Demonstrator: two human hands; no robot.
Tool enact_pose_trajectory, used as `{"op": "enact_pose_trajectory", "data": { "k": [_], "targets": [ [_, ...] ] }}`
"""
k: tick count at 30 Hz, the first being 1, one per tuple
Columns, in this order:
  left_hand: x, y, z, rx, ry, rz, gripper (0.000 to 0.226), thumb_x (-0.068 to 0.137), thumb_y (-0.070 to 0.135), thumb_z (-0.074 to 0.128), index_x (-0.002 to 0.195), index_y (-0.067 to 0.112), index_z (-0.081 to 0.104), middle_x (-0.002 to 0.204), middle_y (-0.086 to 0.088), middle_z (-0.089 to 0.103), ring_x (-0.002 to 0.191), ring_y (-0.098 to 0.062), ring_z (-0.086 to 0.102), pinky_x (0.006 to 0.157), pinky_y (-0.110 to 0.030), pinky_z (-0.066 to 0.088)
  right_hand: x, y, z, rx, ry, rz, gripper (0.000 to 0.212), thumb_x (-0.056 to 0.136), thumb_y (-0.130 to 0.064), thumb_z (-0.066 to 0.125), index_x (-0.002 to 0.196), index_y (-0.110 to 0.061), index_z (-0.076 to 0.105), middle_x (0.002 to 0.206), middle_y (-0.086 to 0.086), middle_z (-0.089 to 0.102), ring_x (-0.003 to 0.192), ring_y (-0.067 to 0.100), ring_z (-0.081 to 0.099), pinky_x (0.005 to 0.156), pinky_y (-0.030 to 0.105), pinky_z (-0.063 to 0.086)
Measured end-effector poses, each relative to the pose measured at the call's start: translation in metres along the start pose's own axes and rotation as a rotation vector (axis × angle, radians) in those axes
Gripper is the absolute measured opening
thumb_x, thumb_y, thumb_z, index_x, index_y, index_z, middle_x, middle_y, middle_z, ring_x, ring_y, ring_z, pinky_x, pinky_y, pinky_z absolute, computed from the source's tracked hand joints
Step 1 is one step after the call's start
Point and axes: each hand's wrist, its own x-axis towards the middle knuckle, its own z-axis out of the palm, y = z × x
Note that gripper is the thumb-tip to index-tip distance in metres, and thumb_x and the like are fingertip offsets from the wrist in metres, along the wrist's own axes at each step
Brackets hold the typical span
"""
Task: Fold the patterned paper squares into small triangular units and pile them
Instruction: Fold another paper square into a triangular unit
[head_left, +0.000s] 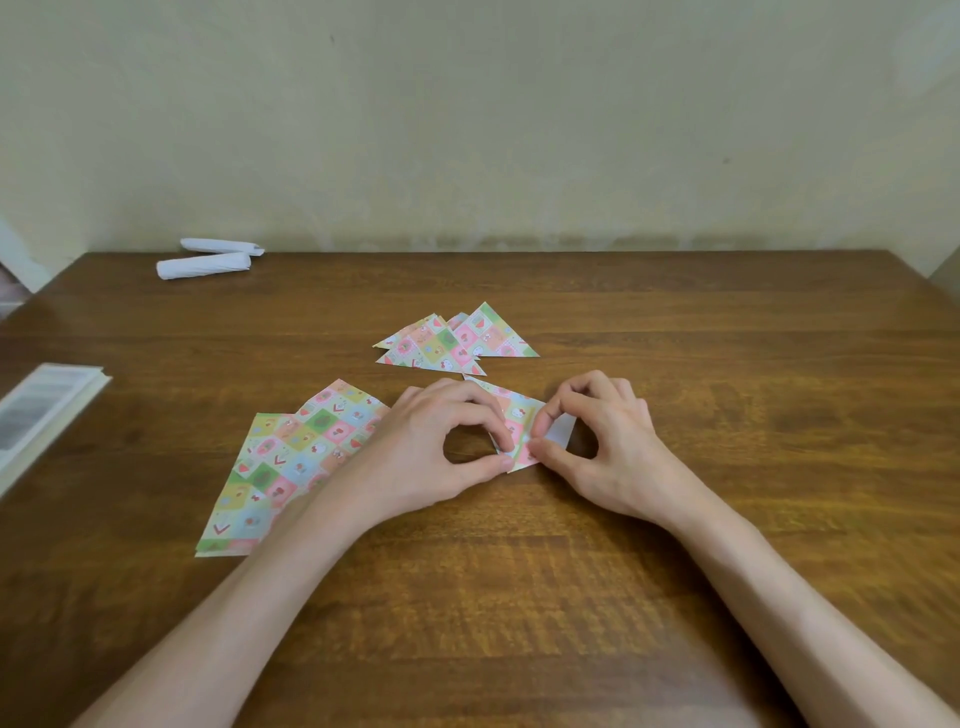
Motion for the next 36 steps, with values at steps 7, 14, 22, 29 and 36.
{"op": "enact_pose_trajectory", "data": {
  "k": [7,14,22,29,36],
  "targets": [
    [0.0001,0.001,0.0006,0.014,0.009,-0.005,0.008,0.086,0.047,0.078,0.091,0.042,0.074,0.113,0.025,0.063,0.122,-0.001,0.053,0.106,-0.029,0.033,0.0001,-0.0006,-0.0007,-0.01,-0.017,-0.01,0.006,0.089,-0.042,0.072,0.093,-0.041,0.067,0.112,-0.018,0.045,0.115,0.007,0.037,0.096,0.029,0.024],
    [0.0005,0.005,0.0054,0.037,0.059,-0.015,0.01,0.082,0.046,0.08,0.087,0.042,0.072,0.109,0.026,0.063,0.116,0.0,0.055,0.101,-0.027,0.035,-0.0003,-0.0013,0.0025,-0.017,0.017,0.003,0.006,0.088,-0.039,0.07,0.091,-0.042,0.066,0.111,-0.018,0.046,0.116,0.008,0.038,0.1,0.032,0.027],
    [0.0002,0.0059,0.0057,0.042,0.063,-0.016,0.01,0.082,0.047,0.079,0.087,0.042,0.072,0.108,0.025,0.063,0.116,-0.001,0.055,0.098,-0.024,0.032,-0.0037,-0.0009,0.0055,0.002,0.127,-0.052,0.011,0.079,-0.045,0.078,0.089,-0.045,0.073,0.11,-0.019,0.049,0.118,0.01,0.038,0.096,0.031,0.026],
    [0.0,0.0073,0.0053,0.04,0.062,-0.025,0.012,0.081,0.047,0.08,0.088,0.042,0.072,0.108,0.025,0.063,0.117,-0.001,0.054,0.098,-0.022,0.03,-0.0027,-0.0027,0.0013,0.0,0.092,-0.069,0.009,0.082,-0.043,0.08,0.087,-0.042,0.073,0.095,-0.016,0.057,0.099,0.007,0.048,0.09,0.03,0.035],
    [-0.0004,0.0037,0.0013,0.023,0.011,-0.018,0.019,0.081,0.043,0.08,0.097,0.042,0.071,0.114,0.026,0.062,0.124,0.0,0.051,0.104,-0.027,0.031,0.0001,-0.0023,-0.0001,0.07,0.022,-0.003,0.004,0.083,-0.042,0.076,0.083,-0.041,0.073,0.088,-0.013,0.06,0.093,0.004,0.051,0.094,0.035,0.042]
  ]
}}
